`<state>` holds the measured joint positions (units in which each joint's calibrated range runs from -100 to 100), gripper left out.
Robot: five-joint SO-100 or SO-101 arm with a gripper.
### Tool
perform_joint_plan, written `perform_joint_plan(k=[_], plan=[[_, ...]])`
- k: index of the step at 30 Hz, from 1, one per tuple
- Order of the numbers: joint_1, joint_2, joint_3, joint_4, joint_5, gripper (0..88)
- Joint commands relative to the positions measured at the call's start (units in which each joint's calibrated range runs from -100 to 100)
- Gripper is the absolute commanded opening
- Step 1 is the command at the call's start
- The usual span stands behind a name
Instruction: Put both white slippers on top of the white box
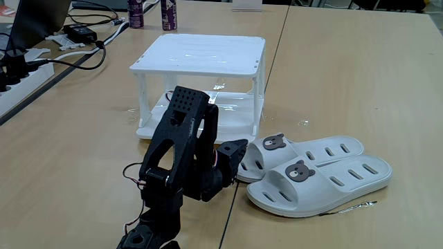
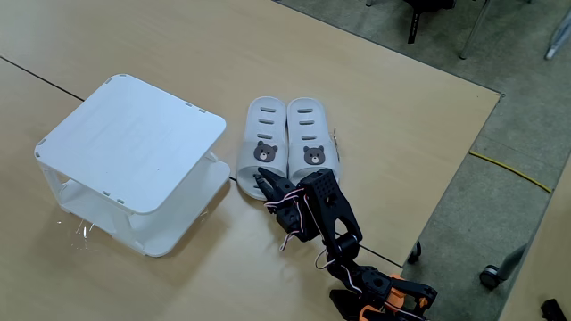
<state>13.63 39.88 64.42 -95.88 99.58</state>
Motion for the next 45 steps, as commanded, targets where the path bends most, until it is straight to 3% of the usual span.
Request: perform_joint_plan(k=[1,8,15,26,38,40,43,45], plan=[[0.51,-1.13,-2.13,0.11,0.42,21.1],[3.88,-1.89,-8.62,3.99,0.42,21.7],[7.34,-9.04,-16.38,19.26,0.42,21.7],[7.42,-9.54,-30.82,34.27,0.42,21.7],[7.58,-9.46,-35.33,37.55,0.42,20.9],[8.9,-9.46,-34.79,37.55,0.42,17.7],[10.13,-8.2,-34.79,37.55,0.42,0.8],[10.63,-7.86,-34.7,37.55,0.42,0.9]])
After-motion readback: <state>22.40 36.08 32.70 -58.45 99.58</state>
